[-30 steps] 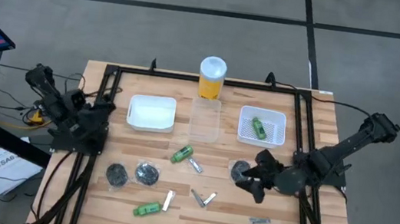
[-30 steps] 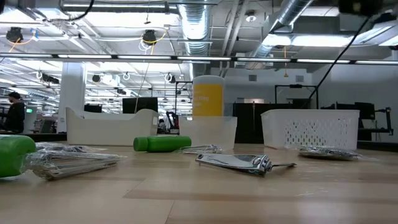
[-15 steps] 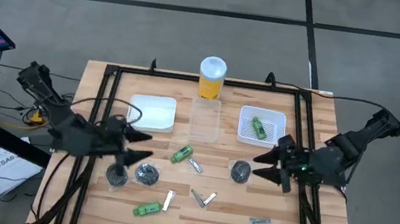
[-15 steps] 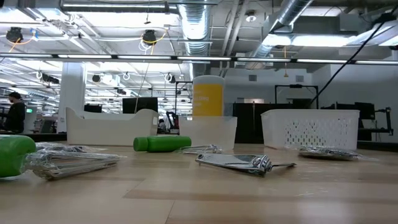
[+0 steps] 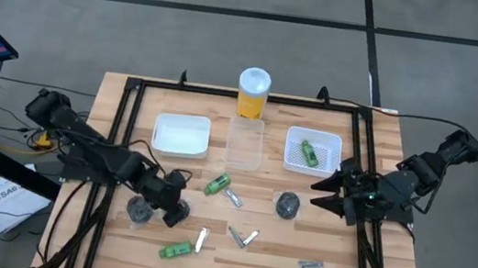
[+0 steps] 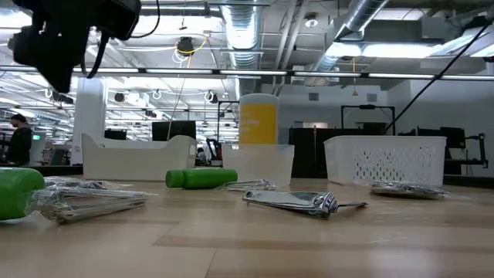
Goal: Pick & Place Travel size toiletries
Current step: Put the black hairbrush into the left white bin
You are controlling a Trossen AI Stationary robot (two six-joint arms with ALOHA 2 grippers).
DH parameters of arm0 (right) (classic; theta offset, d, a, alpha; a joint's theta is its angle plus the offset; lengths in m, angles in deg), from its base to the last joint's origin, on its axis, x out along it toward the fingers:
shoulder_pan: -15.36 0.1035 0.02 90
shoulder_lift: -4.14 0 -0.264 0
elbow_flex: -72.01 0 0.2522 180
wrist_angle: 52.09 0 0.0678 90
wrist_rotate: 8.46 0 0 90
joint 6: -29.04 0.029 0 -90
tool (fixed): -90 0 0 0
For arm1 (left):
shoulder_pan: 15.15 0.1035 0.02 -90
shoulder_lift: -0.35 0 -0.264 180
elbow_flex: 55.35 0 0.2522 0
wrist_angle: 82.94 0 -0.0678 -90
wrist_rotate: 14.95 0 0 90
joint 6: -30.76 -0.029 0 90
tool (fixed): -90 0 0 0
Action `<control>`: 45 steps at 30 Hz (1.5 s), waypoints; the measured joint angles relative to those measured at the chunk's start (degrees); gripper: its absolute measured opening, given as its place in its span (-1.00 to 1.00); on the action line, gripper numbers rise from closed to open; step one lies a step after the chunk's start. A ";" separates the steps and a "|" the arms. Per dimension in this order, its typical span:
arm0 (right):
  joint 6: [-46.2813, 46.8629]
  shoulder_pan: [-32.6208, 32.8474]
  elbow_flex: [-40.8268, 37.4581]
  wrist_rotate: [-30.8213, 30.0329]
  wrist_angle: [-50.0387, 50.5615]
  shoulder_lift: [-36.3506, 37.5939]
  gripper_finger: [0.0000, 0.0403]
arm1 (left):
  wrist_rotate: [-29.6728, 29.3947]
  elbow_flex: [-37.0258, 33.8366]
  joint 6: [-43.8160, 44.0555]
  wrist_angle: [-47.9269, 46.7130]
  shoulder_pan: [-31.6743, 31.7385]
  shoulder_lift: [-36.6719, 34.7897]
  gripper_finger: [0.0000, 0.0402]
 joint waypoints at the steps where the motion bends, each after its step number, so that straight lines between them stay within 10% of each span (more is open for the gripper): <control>1: 0.01 0.00 0.00 0.00 0.11 0.00 0.34 | 0.37 0.00 0.19 -0.79 0.16 0.25 0.39; 10: 0.44 0.00 0.00 0.02 2.40 0.00 0.34 | -8.73 -0.04 21.30 -25.58 0.36 -1.43 0.27; 20: 0.44 0.00 -0.02 0.02 3.87 0.00 0.34 | -17.83 -0.59 22.42 -21.62 1.55 -2.72 0.19; 45: 0.47 0.00 -0.02 0.04 4.39 -0.02 0.34 | -12.51 -6.82 25.81 -4.62 2.35 12.32 0.36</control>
